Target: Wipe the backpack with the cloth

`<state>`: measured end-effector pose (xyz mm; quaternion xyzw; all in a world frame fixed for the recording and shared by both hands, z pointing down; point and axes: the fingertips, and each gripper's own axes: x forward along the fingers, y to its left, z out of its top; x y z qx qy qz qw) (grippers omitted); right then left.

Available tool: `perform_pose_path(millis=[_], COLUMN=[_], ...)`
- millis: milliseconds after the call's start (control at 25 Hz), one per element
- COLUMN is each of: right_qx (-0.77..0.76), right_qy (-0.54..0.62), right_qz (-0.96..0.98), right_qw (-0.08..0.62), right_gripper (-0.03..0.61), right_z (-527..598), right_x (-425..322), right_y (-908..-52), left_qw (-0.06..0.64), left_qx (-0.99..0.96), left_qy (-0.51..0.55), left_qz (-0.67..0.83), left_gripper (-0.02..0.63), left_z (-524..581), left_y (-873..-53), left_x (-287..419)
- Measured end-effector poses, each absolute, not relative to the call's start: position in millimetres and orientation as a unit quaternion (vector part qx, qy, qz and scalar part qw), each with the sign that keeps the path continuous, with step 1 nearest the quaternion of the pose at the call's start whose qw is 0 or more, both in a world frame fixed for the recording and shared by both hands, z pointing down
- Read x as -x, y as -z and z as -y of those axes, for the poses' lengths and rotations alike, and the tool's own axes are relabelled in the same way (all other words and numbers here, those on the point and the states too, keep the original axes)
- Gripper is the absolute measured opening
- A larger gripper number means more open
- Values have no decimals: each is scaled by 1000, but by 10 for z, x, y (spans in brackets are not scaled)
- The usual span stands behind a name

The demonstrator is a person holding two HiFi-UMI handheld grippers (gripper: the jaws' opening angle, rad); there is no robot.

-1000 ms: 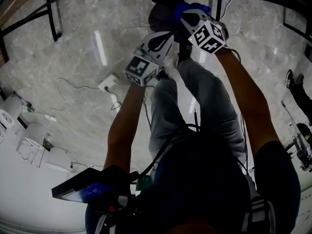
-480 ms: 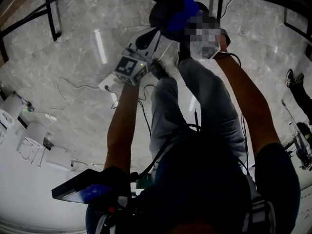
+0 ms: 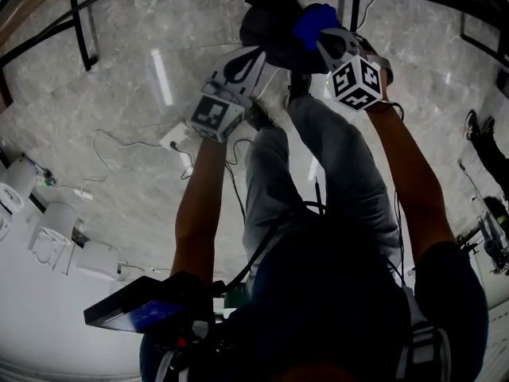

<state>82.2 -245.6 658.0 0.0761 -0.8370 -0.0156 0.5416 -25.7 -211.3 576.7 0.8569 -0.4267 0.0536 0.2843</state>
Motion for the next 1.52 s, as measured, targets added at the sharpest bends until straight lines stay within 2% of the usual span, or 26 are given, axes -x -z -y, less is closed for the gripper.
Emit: perform_pose_path(millis=[120,280,400,560,720,800,880,1040,1200,1360,1520], right_qx=[-34,-9,-22,-51,-92,-117,-120,-50,-2,-3,-29], right_qy=[26,-25,-34,-48,-38,-37,-35,-17,-4,-7,-46], right_qz=[859,844,839,822,781,777,798,845,839,808,777], right_qw=[510,536,543,565,616,618,590,533,544,589,627], right_gripper=[40,40,40,40,40,40,40,40,40,40,37], right_z=[2441,2265,2144,2043,2093,2160,2181,1994,1872,1801,1658], right_x=[-170,82,-188,-940,-1688,-1811,-1578,-607,-93,-429,-1338], right_y=[-6783,-7310,-7245,-6974,-6760,-6640,-6554,-6754,-7240,-7448,-7344], left_qw=[280,272,248,221,201,198,194,188,198,199,202], left_qx=[-858,-860,-871,-890,-903,-906,-909,-914,-910,-909,-907], left_qy=[-57,-72,-85,-82,-88,-82,-76,-82,-92,-105,-96], left_qz=[427,426,415,392,370,366,361,349,353,351,356], left_gripper=[-11,-11,-11,-11,-11,-11,-11,-11,-11,-11,-11], left_z=[2113,2070,2045,2011,2023,2041,2045,2001,1965,1939,1975], left_y=[-5748,-5769,-5738,-5643,-5636,-5620,-5600,-5587,-5604,-5647,-5629], left_x=[272,308,292,249,179,147,111,32,87,110,54])
